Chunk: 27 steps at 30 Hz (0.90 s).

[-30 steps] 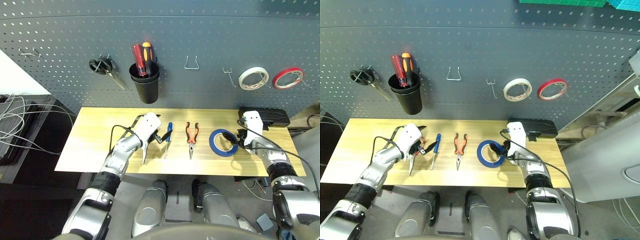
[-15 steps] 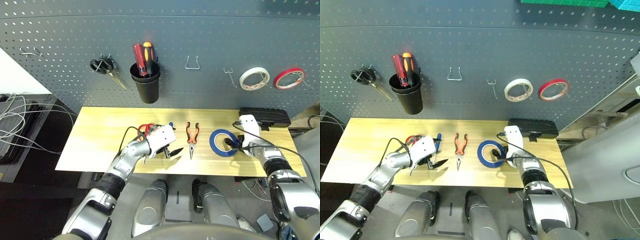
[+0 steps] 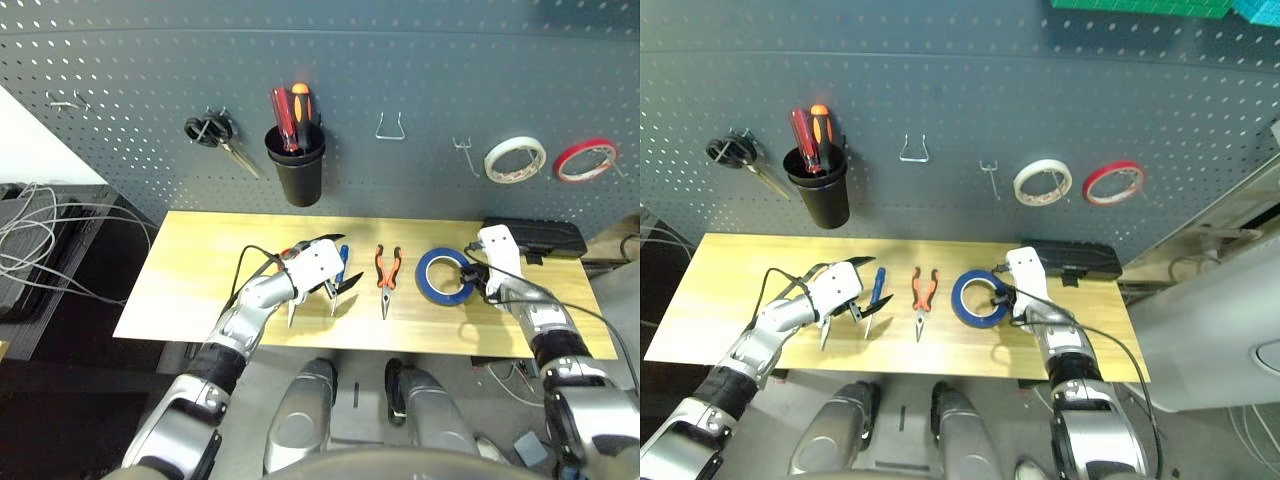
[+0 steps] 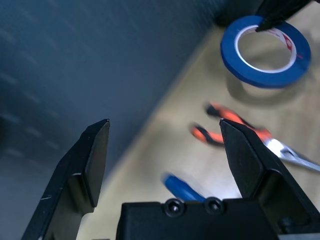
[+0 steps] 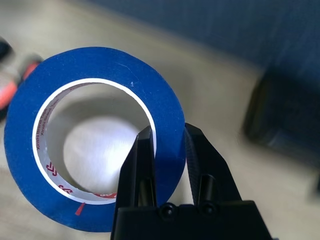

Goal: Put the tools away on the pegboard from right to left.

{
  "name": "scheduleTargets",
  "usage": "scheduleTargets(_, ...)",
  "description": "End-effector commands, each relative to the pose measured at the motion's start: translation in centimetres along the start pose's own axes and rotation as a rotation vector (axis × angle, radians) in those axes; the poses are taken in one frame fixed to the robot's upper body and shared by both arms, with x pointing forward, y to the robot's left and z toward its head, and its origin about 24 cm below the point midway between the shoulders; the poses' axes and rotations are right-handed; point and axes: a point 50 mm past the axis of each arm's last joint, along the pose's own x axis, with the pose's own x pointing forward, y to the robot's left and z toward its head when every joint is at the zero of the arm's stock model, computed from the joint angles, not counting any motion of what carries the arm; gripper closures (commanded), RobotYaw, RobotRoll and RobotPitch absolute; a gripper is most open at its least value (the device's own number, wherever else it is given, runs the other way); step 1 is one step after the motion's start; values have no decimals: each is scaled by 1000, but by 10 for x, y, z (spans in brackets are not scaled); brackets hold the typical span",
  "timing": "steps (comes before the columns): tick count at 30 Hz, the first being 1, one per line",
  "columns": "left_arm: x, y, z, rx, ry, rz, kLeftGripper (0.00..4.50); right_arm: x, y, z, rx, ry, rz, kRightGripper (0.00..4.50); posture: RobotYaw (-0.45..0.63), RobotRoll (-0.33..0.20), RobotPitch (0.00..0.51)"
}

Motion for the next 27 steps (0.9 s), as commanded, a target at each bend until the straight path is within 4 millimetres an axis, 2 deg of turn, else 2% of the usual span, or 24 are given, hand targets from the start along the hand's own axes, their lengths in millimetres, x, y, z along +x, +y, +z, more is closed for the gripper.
scheduleTargets(1,-4,6,5,-38,-73,105,0,-6,8,24,-120,-204,37,3767,136,0,175)
scheduleTargets(4,-4,14,10,-98,-140,224,0,-8,11,37,-209,-310,30,3767,137,0,173)
scheduleTargets(6,-4,15,14,-88,-170,236,0,-9,12,43,-260,-360,25,3767,138,0,171)
scheduleTargets(13,0,9,24,-47,-249,197,0,-18,12,55,-360,-498,-53,3767,140,0,170)
scheduleTargets(18,1,8,26,-42,-265,175,0,-34,10,62,-427,-594,-105,3768,135,0,173)
scheduleTargets(27,1,-6,26,-70,-268,53,0,-65,4,77,-462,-690,-175,3768,104,0,188)
